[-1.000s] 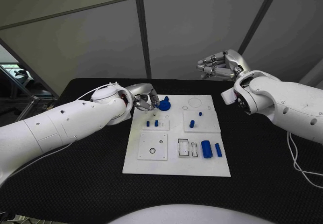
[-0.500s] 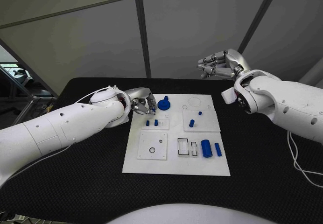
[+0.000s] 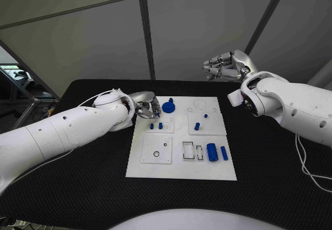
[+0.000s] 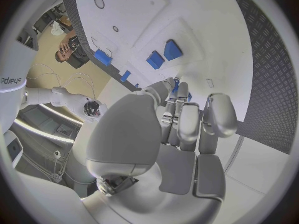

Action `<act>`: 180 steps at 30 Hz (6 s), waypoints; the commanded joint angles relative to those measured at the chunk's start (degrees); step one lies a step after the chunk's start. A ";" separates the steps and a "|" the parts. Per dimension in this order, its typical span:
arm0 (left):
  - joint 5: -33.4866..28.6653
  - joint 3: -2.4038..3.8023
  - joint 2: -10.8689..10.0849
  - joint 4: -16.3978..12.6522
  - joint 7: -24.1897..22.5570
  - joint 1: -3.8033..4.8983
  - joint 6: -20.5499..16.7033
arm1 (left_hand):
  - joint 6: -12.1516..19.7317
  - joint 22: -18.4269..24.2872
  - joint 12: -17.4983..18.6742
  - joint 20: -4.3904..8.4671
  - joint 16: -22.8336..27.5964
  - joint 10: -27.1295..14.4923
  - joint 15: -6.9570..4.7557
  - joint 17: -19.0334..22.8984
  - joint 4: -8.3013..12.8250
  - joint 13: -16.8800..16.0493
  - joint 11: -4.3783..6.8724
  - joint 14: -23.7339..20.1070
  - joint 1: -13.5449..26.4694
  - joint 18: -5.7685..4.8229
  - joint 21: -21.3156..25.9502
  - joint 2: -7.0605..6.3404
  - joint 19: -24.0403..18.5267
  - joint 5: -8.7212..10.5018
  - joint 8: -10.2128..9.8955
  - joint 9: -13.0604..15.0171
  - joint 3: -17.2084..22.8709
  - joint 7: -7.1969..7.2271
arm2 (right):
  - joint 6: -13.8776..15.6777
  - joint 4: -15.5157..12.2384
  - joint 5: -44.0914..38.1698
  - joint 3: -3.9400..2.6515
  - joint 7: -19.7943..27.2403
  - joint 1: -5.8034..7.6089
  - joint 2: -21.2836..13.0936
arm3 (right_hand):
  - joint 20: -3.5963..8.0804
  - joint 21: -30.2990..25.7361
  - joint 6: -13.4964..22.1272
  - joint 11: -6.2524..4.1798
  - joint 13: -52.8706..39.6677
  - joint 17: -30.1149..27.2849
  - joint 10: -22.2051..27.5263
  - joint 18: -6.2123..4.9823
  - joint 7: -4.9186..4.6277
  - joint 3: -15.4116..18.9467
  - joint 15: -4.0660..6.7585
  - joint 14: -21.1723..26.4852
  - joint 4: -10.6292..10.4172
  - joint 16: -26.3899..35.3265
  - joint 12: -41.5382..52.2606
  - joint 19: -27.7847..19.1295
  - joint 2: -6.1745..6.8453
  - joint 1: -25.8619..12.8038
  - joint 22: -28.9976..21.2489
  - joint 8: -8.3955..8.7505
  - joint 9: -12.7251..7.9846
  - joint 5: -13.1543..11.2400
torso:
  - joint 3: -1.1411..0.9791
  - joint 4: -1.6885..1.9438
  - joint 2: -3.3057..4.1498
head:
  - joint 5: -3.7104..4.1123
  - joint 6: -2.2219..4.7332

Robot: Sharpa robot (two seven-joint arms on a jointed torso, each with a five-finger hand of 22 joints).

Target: Assemble the parts on the task board

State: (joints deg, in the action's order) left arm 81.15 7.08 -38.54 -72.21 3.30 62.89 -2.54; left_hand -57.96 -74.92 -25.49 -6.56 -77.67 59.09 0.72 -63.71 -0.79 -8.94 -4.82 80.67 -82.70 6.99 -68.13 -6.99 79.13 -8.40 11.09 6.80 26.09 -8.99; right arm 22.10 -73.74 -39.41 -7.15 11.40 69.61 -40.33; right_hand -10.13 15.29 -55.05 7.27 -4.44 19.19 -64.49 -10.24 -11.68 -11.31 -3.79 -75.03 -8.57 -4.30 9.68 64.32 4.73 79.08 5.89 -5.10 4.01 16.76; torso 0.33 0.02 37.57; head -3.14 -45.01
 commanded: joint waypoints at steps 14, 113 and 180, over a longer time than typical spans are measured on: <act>-0.23 -0.09 1.21 1.32 0.55 0.00 1.60 | -0.24 -2.45 0.25 0.14 0.20 0.45 -0.16 0.09 0.08 -0.01 -0.02 -0.02 0.48 -2.03 -0.20 -0.04 0.37 0.32 -0.30 -0.08 0.49 0.04 | -0.32 -0.16 -0.10 -0.04 0.37 0.08 0.05 | 0.16 -0.12 -0.04 0.39 0.09 -0.07 -0.03 -0.26 -0.12 0.09 -0.13 -0.40 -0.03 0.30 -0.17 0.41 -0.39 -0.11 -0.06 0.29 0.02 0.29 | -0.02 0.01 -0.02 | 0.08 -0.20; -67.22 2.10 -15.17 -14.70 -21.53 -3.03 -20.91 | 0.43 21.80 7.09 -0.71 30.57 0.68 0.97 35.72 0.28 1.94 -1.51 -15.54 4.82 3.50 40.54 -0.73 -15.07 -0.17 -3.76 -2.58 -1.28 -1.41 | -12.22 -6.97 -60.18 4.31 -21.31 -5.90 -3.13 | 4.23 40.58 -2.51 -1.05 0.52 40.95 1.16 2.22 1.18 -12.32 3.27 -11.11 5.44 -60.34 -3.73 12.43 3.27 1.79 34.67 1.19 0.00 -7.76 | 0.05 0.11 -0.01 | 3.29 1.69; -67.35 2.11 -14.59 -14.07 -20.42 -3.04 -18.57 | 1.48 22.34 7.32 -0.95 31.46 -0.34 1.43 36.28 0.87 2.34 -2.13 -16.36 4.05 3.44 41.03 0.19 -14.56 -0.25 -4.19 -2.72 -1.25 -2.20 | -15.29 -4.95 -61.30 4.35 -23.62 -5.92 -0.86 | 4.76 51.13 -6.79 -2.59 -0.17 43.73 -3.04 3.65 2.73 -16.21 4.27 -11.13 8.23 -64.83 -1.29 13.82 1.49 2.68 47.13 -0.39 0.70 -5.31 | 0.05 -0.04 -0.07 | 2.98 1.59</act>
State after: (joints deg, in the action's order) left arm 14.00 9.13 -53.17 -86.24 -16.71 59.77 -21.70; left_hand -56.60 -52.66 -18.35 -7.39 -46.38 58.87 2.25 -27.49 -0.29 -6.69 -6.68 64.81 -78.42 11.50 -27.19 -7.22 64.39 -8.40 7.15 4.15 24.82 -10.75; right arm 7.86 -78.76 -100.28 -2.87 -11.75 63.72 -41.09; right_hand -5.52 66.06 -61.53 4.70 -4.62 62.87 -67.26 -7.56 -8.94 -27.31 0.00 -83.93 -0.48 -68.87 8.19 77.94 6.85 81.66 52.97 -5.25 4.64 11.15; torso 0.37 -0.02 37.49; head -0.15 -43.41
